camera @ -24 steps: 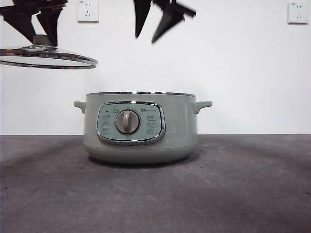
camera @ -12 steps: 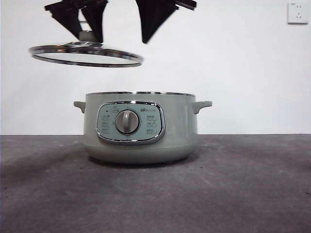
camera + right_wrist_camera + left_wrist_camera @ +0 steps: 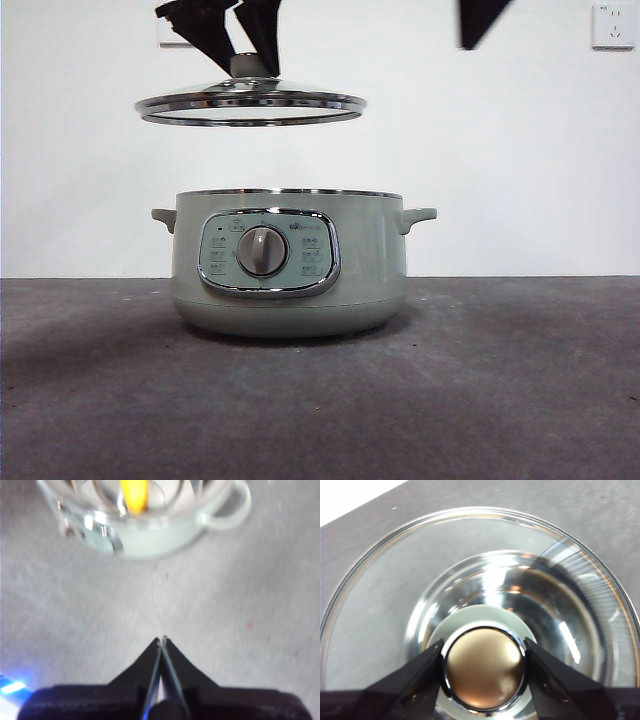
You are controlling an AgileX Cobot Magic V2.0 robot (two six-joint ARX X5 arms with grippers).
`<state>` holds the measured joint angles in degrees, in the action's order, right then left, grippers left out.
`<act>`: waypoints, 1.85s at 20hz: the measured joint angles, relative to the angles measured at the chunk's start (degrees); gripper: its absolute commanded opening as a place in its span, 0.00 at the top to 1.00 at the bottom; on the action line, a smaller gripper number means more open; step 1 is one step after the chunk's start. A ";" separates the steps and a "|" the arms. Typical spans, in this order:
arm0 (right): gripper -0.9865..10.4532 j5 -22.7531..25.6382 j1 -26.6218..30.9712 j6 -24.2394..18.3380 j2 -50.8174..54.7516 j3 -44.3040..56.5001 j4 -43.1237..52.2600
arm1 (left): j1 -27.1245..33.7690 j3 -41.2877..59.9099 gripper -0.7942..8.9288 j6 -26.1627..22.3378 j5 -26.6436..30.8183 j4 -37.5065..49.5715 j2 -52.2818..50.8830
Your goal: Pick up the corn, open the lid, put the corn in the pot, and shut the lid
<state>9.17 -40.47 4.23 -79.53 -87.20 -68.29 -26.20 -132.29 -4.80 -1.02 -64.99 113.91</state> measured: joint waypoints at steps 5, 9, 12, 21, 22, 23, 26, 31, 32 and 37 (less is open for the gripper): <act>0.93 -0.02 0.00 4.87 12.41 15.50 3.21 | -1.84 0.00 0.93 1.53 -0.02 1.29 1.68; 0.93 -0.26 0.00 7.85 19.04 20.31 3.54 | -2.80 0.00 0.93 2.10 0.04 1.62 4.66; 0.93 -0.42 0.00 8.74 21.18 20.92 3.39 | -3.63 0.00 0.93 2.40 0.00 2.38 6.56; 0.93 -1.64 0.00 9.11 23.47 20.92 2.10 | -4.02 0.02 0.93 3.28 2.64 2.10 9.29; 0.93 -1.66 0.00 9.11 23.47 20.92 2.12 | -4.02 0.02 0.93 3.37 3.04 2.08 9.29; 0.93 -1.66 0.00 9.11 23.47 20.92 2.10 | -4.04 0.02 0.93 3.39 3.61 2.08 9.29; 0.93 -1.73 0.00 9.11 23.47 20.92 2.10 | -4.02 0.02 0.93 3.39 3.72 1.92 9.29; 0.93 -2.36 0.00 9.11 23.80 20.92 1.88 | -4.04 0.02 0.93 3.39 3.50 1.42 10.10; 0.93 -2.64 0.00 9.11 24.00 20.92 1.81 | -3.93 0.00 0.93 3.89 3.10 1.49 10.56; 0.93 -2.97 0.00 9.44 25.38 20.92 1.20 | -3.74 -0.04 0.93 4.22 1.49 1.49 10.86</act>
<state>6.20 -40.47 13.67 -54.15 -66.28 -67.09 -29.93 -132.33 -0.58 0.47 -63.51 124.77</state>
